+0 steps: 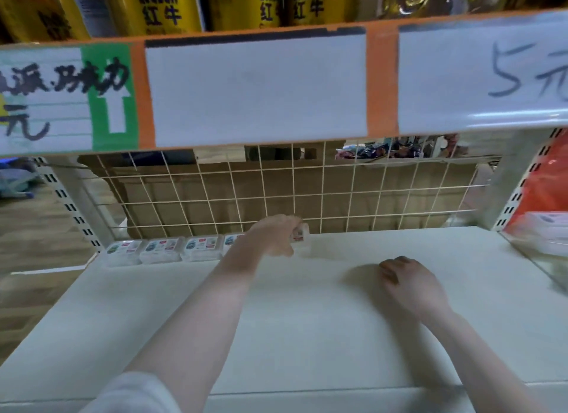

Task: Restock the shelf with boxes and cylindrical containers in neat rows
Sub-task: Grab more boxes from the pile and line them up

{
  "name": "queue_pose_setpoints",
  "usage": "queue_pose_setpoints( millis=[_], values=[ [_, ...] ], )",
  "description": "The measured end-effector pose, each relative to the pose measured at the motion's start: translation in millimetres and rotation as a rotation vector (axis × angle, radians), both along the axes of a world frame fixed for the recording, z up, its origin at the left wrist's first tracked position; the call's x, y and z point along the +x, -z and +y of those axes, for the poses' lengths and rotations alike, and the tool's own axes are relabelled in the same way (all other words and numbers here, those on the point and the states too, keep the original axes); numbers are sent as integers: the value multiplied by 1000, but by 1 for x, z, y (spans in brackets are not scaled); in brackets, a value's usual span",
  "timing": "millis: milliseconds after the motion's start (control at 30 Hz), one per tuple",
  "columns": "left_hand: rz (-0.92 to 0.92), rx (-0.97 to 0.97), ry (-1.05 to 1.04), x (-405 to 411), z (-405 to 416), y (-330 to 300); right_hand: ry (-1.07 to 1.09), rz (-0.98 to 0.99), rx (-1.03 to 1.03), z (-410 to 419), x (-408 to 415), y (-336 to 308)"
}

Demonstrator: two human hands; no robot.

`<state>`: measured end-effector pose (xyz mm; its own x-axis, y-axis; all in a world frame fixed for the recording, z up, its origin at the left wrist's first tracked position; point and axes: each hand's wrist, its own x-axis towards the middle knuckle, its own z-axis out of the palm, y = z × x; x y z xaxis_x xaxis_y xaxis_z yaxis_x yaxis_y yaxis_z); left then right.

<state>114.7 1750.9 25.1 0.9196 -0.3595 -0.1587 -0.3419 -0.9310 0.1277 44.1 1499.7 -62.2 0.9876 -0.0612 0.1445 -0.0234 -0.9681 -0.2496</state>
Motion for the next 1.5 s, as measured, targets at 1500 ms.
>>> queue_pose_setpoints(
  millis=[1500],
  values=[
    [-27, -30, -31, 41, 56, 50, 5, 37, 55, 0, 6, 1]
  ],
)
